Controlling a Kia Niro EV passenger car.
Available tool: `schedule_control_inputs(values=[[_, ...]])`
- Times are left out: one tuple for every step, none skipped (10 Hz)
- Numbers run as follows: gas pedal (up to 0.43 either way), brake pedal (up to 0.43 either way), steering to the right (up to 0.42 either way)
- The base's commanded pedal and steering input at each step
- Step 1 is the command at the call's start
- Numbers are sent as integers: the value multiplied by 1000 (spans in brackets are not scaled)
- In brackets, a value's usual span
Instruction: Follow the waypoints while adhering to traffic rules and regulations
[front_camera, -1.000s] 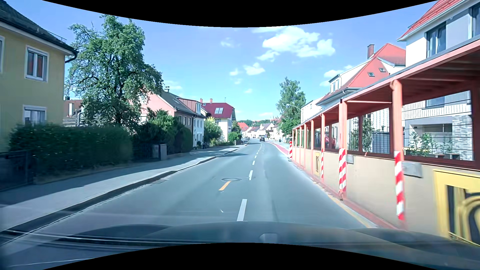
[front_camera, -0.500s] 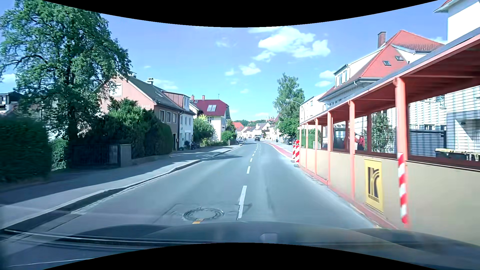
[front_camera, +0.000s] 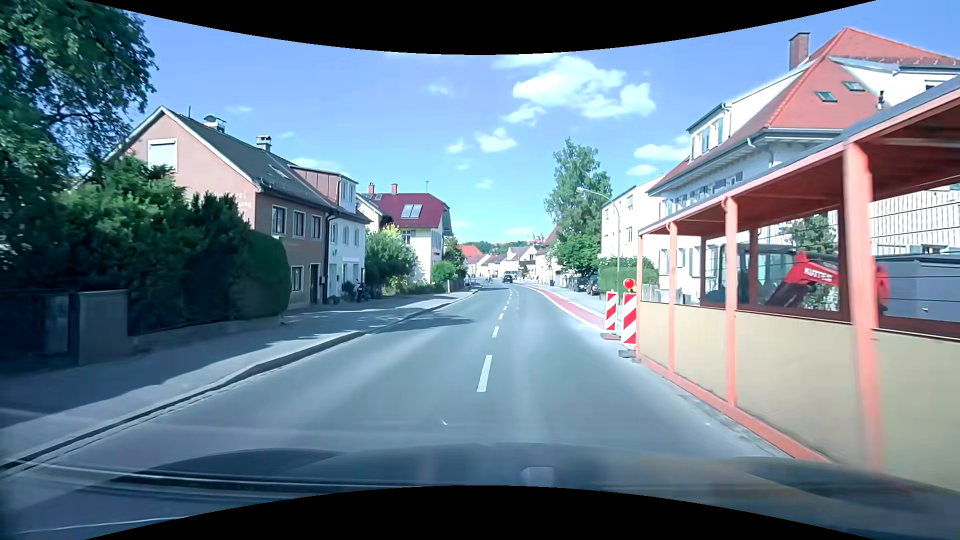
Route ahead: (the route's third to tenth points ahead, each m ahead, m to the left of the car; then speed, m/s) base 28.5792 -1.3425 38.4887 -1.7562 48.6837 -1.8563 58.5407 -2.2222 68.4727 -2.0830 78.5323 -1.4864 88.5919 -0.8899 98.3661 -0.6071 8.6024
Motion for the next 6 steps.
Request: schedule_control_inputs(values=[[0,6,9],[0,6,11],[0,6,15],[0,6,15],[0,6,16],[0,6,18]])
